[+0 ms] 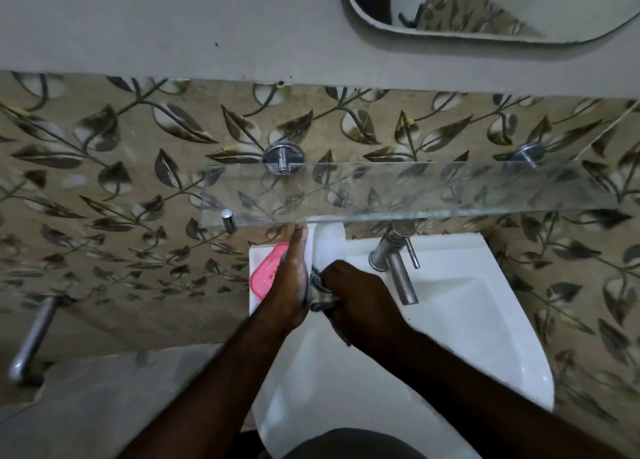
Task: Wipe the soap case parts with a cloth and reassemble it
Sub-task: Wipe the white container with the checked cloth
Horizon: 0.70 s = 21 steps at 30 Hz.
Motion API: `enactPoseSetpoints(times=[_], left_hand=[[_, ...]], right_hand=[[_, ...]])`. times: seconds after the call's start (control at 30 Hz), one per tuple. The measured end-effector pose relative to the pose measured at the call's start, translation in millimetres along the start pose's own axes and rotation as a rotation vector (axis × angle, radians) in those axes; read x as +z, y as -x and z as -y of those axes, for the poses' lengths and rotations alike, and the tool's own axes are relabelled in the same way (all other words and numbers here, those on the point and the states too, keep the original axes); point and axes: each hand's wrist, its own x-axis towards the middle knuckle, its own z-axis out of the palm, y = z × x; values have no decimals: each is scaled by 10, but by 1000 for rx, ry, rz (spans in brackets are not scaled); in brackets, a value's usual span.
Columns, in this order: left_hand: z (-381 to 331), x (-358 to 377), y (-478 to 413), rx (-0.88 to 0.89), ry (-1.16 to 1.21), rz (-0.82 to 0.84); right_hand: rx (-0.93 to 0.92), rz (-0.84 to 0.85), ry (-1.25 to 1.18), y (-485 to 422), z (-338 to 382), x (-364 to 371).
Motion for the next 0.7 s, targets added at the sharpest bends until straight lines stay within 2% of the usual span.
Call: enactPoseSetpoints(times=[0.07, 0.1, 0.23, 0.3, 0.37, 0.43, 0.53, 0.6, 0.7], left_hand=[[22, -19, -15, -10, -16, 22], [58, -27, -42, -19, -11, 67], [163, 16, -47, -61, -50, 151], [153, 66, -29, -112, -64, 157], [120, 52, -59, -115, -15, 127], [94, 14, -82, -84, 7, 90], [137, -15, -56, -85, -6, 77], [185, -5, -46, -104, 17, 97], [200, 68, -22, -120, 34, 162]], right_hand=[[-20, 138, 16, 38, -29, -15], [5, 126, 10, 1, -70, -40], [191, -166, -10, -231, -229, -165], [220, -284, -27, -289, -200, -206], [147, -217, -43, -221, -118, -164], [4, -19, -53, -81, -74, -112], [-119, 138, 75, -50, -139, -188], [-74, 115, 192, -162, -214, -237], [135, -62, 221, -301, -195, -293]])
